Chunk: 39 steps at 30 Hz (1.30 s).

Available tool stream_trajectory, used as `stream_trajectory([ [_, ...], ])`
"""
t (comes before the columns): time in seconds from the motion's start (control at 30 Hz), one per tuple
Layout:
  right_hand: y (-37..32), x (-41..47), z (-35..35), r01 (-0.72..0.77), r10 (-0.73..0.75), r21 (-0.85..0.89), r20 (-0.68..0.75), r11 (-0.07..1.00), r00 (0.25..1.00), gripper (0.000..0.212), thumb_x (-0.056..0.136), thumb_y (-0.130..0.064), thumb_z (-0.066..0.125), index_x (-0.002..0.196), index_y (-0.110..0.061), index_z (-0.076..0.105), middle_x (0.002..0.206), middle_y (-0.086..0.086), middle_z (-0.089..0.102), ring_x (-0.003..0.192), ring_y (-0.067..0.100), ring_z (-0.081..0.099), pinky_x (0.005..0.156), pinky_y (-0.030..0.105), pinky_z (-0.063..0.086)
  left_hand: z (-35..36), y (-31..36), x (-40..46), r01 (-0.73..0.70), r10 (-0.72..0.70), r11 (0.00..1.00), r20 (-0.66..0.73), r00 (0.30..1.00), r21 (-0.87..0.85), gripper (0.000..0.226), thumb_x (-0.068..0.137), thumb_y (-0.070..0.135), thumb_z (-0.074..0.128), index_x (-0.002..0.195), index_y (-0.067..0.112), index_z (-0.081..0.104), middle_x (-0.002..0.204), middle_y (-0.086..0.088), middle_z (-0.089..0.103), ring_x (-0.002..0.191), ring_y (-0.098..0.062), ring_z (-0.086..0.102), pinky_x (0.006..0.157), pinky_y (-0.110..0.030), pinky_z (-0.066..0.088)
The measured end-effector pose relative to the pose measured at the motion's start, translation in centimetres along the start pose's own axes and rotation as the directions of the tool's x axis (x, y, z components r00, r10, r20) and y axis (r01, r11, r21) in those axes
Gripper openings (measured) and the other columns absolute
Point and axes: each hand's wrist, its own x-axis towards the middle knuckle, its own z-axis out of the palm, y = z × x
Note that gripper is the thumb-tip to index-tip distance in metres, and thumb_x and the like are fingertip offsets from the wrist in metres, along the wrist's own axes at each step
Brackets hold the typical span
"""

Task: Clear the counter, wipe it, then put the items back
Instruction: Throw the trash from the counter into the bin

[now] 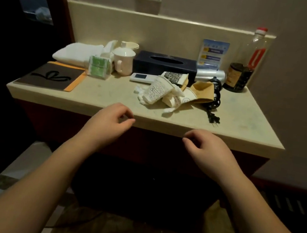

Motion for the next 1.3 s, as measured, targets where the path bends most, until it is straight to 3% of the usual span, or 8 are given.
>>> stream_trajectory([
  [0.2, -3.3, 5.6, 0.4, 0.172, -0.189, -0.115, -0.150, 0.978, 0.971, 0.032, 0.093, -0.036, 0.053, 0.123, -0.026, 0.056, 0.122, -0.010, 0.051, 0.113, 0.007, 0.046, 0.090, 0.025, 0.042, -2.2, -0.1, 6.5, -0.008, 0.009, 0.998, -0.013, 1.000, 0.057, 0.023, 0.092, 0.030, 0.060, 0.112, 0.018, 0.064, 0.116, 0.002, 0.059, 0.106, -0.015, 0.055, 0.080, -0.030, 0.040],
  [0.47, -5.2, 13.3, -0.4, 0.029, -0.167, -0.436, -0.281, 0.899, 0.945, 0.047, 0.093, -0.050, 0.046, 0.129, -0.020, 0.052, 0.127, 0.001, 0.050, 0.117, 0.019, 0.044, 0.097, 0.037, 0.039, -0.8, -0.9, 13.4, 0.003, -0.111, 0.927, 0.265, 0.958, 0.376, 0.080, 0.076, 0.060, 0.070, 0.140, 0.017, 0.047, 0.143, -0.009, 0.046, 0.131, -0.029, 0.038, 0.105, -0.045, 0.039],
  [0.7, -6.3, 15.9, -0.1, -0.110, 0.017, -0.456, -0.204, 0.883, 0.979, 0.046, 0.090, -0.050, 0.050, 0.122, -0.018, 0.058, 0.128, 0.006, 0.049, 0.122, 0.025, 0.041, 0.104, 0.045, 0.035, 0.8, -2.1, 15.2, -0.050, -0.118, 0.893, 0.339, 0.933, 0.448, 0.046, 0.077, 0.063, 0.063, 0.101, 0.025, 0.052, 0.126, -0.007, 0.055, 0.116, -0.028, 0.044, 0.089, -0.041, 0.038],
  [0.83, -6.9, 15.8, 0.2, -0.094, 0.039, -0.337, -0.168, 0.937, 0.985, 0.035, 0.093, -0.041, 0.051, 0.119, -0.018, 0.058, 0.122, 0.006, 0.052, 0.113, 0.023, 0.047, 0.096, 0.040, 0.043, 0.7, -2.7, 15.3, -0.048, -0.103, 0.904, 0.327, 0.940, 0.425, 0.054, 0.079, 0.065, 0.061, 0.112, 0.023, 0.060, 0.125, -0.005, 0.055, 0.112, -0.024, 0.043, 0.088, -0.041, 0.039],
  [0.9, -7.4, 15.6, -0.2, -0.050, 0.027, -0.177, -0.128, 0.983, 0.991, 0.027, 0.095, -0.036, 0.051, 0.115, -0.018, 0.058, 0.113, 0.004, 0.056, 0.095, 0.017, 0.056, 0.078, 0.031, 0.054, 0.4, -2.7, 15.3, -0.046, -0.105, 0.909, 0.332, 0.937, 0.415, 0.056, 0.081, 0.066, 0.060, 0.117, 0.023, 0.060, 0.123, -0.003, 0.056, 0.109, -0.022, 0.043, 0.086, -0.039, 0.039],
  [1.0, -8.1, 15.0, -1.9, -0.006, 0.012, 0.037, -0.141, 0.999, 0.990, 0.020, 0.097, -0.034, 0.051, 0.110, -0.019, 0.056, 0.098, -0.004, 0.060, 0.073, 0.005, 0.058, 0.049, 0.014, 0.045, 0.1, -2.6, 15.3, -0.012, -0.114, 0.934, 0.329, 0.937, 0.358, 0.068, 0.077, 0.068, 0.063, 0.125, 0.020, 0.056, 0.121, -0.002, 0.057, 0.118, -0.026, 0.047, 0.091, -0.040, 0.042],
  [1.13, -8.1, 14.5, -4.5, 0.044, 0.048, 0.305, -0.287, 0.951, 0.957, 0.019, 0.095, -0.031, 0.054, 0.102, -0.015, 0.058, 0.093, 0.001, 0.064, 0.074, 0.013, 0.059, 0.063, 0.030, 0.050, 0.3, -2.3, 15.3, 0.003, -0.118, 0.931, 0.294, 0.949, 0.365, 0.086, 0.071, 0.073, 0.065, 0.136, 0.020, 0.047, 0.135, -0.004, 0.054, 0.121, -0.027, 0.048, 0.093, -0.041, 0.042],
  [1.3, -6.7, 14.5, -5.8, 0.038, 0.199, 0.544, -0.369, 0.838, 0.908, 0.019, 0.088, -0.017, 0.057, 0.106, -0.016, 0.052, 0.103, 0.003, 0.061, 0.086, 0.017, 0.062, 0.075, 0.038, 0.056, 1.1, -1.6, 15.3, -0.048, -0.100, 0.889, 0.294, 0.950, 0.456, 0.084, 0.070, 0.080, 0.057, 0.130, 0.021, 0.052, 0.135, -0.007, 0.052, 0.124, -0.029, 0.045, 0.094, -0.046, 0.038],
])
